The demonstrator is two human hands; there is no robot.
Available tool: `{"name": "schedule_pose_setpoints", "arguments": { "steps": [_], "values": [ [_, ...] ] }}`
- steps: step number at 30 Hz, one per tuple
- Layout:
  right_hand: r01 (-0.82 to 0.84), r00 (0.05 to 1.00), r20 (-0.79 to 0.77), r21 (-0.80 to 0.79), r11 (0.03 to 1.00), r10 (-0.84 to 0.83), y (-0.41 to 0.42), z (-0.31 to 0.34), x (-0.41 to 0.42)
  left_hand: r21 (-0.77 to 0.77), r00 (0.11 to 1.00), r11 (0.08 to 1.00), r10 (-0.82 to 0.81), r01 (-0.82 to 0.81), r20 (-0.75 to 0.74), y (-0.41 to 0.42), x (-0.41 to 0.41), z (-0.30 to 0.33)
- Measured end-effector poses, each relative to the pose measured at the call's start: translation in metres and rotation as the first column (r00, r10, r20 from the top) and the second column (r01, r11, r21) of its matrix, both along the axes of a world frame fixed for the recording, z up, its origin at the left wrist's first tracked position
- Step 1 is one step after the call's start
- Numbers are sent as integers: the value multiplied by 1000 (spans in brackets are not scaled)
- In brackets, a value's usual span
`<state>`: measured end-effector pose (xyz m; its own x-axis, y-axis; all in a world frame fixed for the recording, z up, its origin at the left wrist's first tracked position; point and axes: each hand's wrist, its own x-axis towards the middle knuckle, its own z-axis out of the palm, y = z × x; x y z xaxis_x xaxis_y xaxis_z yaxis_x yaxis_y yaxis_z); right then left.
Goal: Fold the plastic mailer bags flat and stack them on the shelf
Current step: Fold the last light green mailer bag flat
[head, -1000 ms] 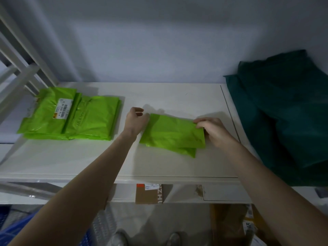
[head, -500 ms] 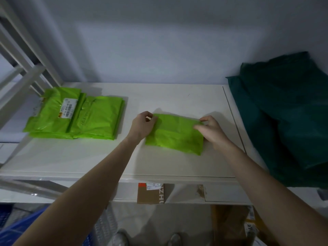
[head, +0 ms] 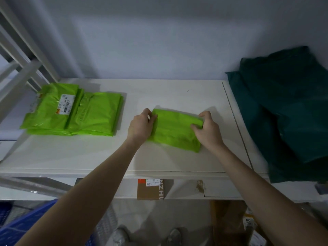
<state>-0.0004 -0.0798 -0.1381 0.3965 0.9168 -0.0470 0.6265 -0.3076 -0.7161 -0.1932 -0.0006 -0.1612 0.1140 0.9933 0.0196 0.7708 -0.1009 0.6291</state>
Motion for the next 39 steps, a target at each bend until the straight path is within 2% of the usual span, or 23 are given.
{"name": "schedule_pose_setpoints", "arguments": {
  "steps": [11, 17, 19, 22, 24, 26, 30, 33, 36, 39],
  "values": [
    [-39, 996, 84, 28, 999, 37, -3, -3, -4, 16, 977, 999, -46, 50, -210, 0, 4, -1],
    [-64, 986, 157, 23, 998, 60, -5, -5, -11, 108, 931, 992, -21, 65, -365, -5, 9, 4],
    [-51, 991, 121, -6, 999, 52, -3, -5, -12, 131, 946, 986, -57, 104, -320, -3, 7, 2],
    [-16, 997, -74, -38, 999, 13, 7, -8, -6, 107, 986, 981, -159, 164, -49, 3, 5, -2],
    [28, 983, -180, -27, 999, -33, 13, -12, 0, 27, 981, 991, -133, 130, 145, 10, 5, -3],
    [75, 968, -239, -10, 997, -75, 16, -15, 4, -83, 966, 989, -102, 125, 236, 15, 7, 0],
    [100, 970, -223, 5, 995, -97, 21, -17, 9, -105, 968, 984, -121, 147, 221, 15, 10, 2],
    [104, 974, -196, -70, 992, -115, 30, -17, 16, -112, 977, 985, -110, 132, 184, 13, 11, -4],
    [132, 937, -309, -119, 984, -163, 38, -20, 23, -107, 983, 983, -133, 147, 129, 12, 11, -5],
    [208, 897, -393, -28, 978, -202, 44, -15, 24, -110, 989, 986, -118, 128, 93, 13, 13, -6]
  ]
}}
